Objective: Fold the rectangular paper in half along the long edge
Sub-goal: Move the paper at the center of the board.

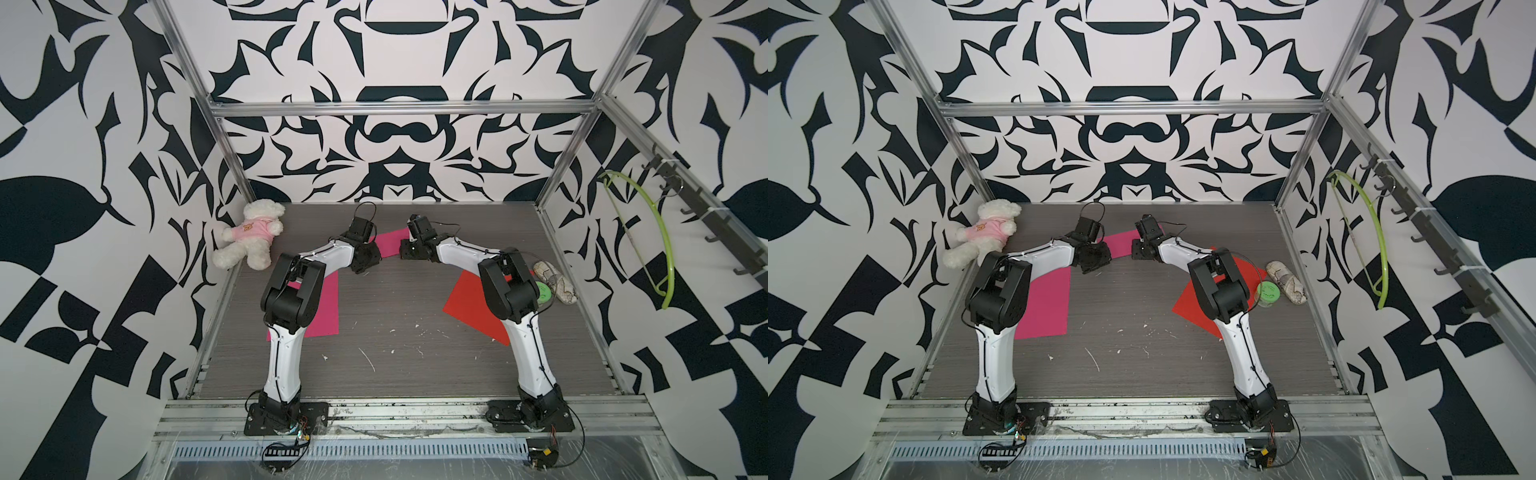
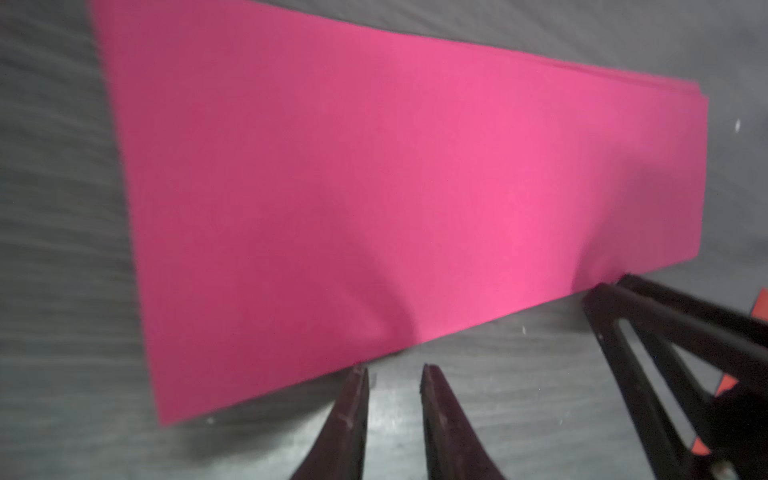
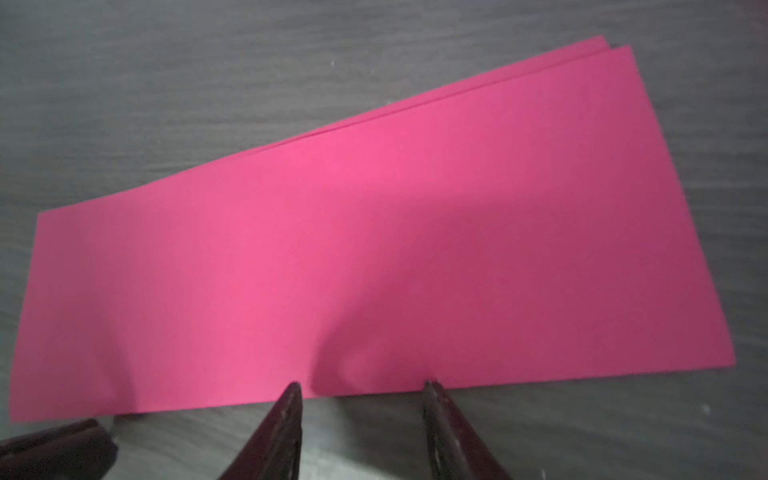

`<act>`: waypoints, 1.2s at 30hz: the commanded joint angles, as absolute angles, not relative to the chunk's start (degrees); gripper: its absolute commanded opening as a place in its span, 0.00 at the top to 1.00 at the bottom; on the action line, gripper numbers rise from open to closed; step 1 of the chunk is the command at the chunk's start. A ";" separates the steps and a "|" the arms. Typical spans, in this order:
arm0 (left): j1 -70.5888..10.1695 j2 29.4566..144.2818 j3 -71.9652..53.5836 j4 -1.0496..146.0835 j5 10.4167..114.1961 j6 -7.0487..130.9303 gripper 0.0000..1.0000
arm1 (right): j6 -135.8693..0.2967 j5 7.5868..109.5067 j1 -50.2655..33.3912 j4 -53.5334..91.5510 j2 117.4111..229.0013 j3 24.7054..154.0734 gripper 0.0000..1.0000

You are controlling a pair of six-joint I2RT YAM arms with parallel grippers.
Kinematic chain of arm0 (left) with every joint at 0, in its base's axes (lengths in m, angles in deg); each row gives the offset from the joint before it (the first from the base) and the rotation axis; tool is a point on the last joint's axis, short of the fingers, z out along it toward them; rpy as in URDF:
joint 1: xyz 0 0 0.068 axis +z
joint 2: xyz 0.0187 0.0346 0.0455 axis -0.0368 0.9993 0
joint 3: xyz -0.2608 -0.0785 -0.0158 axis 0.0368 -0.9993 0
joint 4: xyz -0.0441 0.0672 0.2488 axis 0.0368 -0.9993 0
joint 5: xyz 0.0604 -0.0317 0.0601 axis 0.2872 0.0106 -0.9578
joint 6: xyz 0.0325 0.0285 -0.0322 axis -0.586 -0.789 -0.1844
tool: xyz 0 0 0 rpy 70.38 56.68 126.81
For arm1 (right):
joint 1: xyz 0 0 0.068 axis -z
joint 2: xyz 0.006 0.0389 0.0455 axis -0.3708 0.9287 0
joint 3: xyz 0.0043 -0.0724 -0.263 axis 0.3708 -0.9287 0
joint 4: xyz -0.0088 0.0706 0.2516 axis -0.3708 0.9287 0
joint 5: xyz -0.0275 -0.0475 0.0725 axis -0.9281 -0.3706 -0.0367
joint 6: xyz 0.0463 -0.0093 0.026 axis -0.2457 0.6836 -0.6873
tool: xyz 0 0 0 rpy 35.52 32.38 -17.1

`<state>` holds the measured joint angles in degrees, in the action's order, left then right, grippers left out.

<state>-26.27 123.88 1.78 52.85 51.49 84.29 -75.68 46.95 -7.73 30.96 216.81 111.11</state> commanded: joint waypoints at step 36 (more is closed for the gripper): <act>-58.01 86.59 -35.30 66.04 23.62 76.10 0.01 | -73.23 49.18 5.00 30.22 180.08 60.52 0.41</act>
<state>-58.01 87.91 -35.29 66.66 25.41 76.21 -74.26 45.58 5.51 27.88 178.88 59.51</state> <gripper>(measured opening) 0.992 0.594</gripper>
